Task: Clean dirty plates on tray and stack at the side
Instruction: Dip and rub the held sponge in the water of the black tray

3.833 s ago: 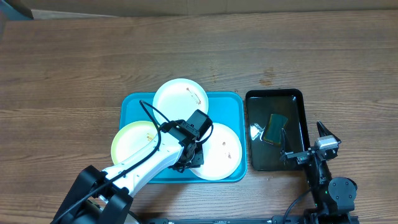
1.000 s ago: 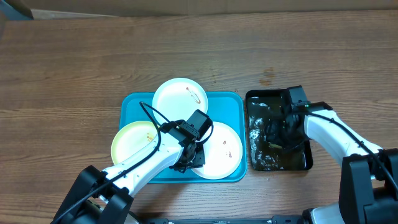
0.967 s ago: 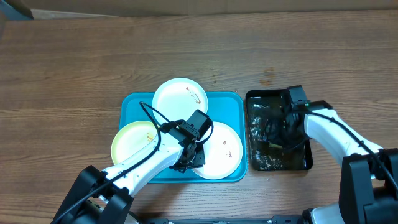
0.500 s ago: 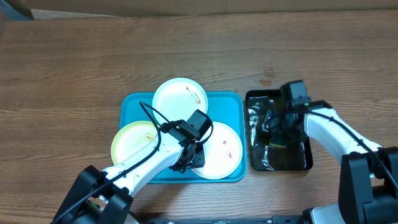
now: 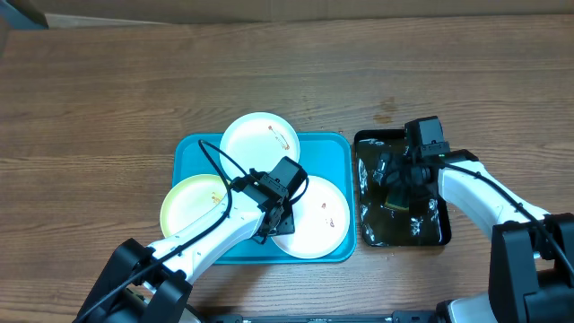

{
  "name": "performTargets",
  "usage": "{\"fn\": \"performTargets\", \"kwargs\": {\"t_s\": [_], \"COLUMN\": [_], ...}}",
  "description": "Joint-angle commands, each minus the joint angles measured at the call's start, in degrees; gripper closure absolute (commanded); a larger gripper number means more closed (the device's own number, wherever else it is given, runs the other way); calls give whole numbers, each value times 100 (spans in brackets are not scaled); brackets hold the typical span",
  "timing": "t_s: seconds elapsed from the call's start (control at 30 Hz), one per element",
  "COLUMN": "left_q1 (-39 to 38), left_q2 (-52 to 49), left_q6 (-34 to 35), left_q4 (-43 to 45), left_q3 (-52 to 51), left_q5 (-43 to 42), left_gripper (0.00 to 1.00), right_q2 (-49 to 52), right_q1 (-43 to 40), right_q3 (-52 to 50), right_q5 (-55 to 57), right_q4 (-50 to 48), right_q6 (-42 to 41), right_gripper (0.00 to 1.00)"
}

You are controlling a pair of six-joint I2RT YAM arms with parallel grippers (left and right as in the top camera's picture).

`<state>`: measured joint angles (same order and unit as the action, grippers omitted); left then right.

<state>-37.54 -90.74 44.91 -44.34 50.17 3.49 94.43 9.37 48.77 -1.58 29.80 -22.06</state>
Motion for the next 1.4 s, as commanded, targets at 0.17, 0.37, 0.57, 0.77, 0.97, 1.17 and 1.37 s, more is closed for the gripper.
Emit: {"fn": "performTargets", "kwargs": {"t_s": [0.17,0.37,0.57,0.77,0.97,1.17,1.37], "left_q1": [-37,-37,-35,-35,-35,-35,-35], "left_q2": [70,-109,-109,-109,-109,-151,-227], "left_q6": [15,17,15,57,55,52,55], "left_q4": [310,544,542,584,625,627,636], "left_q3": [-63,-190,-190,-190,-192,-208,-208], "left_q5": [254,240,247,247,295,313,310], "left_gripper": [47,52,51,51,52,75,96], "right_q2": [85,81,31,35,42,-81,-295], "right_q1": [-20,-22,-42,-37,-37,-48,-42], "right_q3": [-61,-13,890,461,-184,321,1338], "right_q5": [-46,-57,-151,-151,-153,-173,-170], "right_q4": [-74,-98,1587,1650,815,1456,2957], "right_q6": [122,125,149,146,146,164,260], "right_gripper": [79,9,0,3,32,96,96]}}
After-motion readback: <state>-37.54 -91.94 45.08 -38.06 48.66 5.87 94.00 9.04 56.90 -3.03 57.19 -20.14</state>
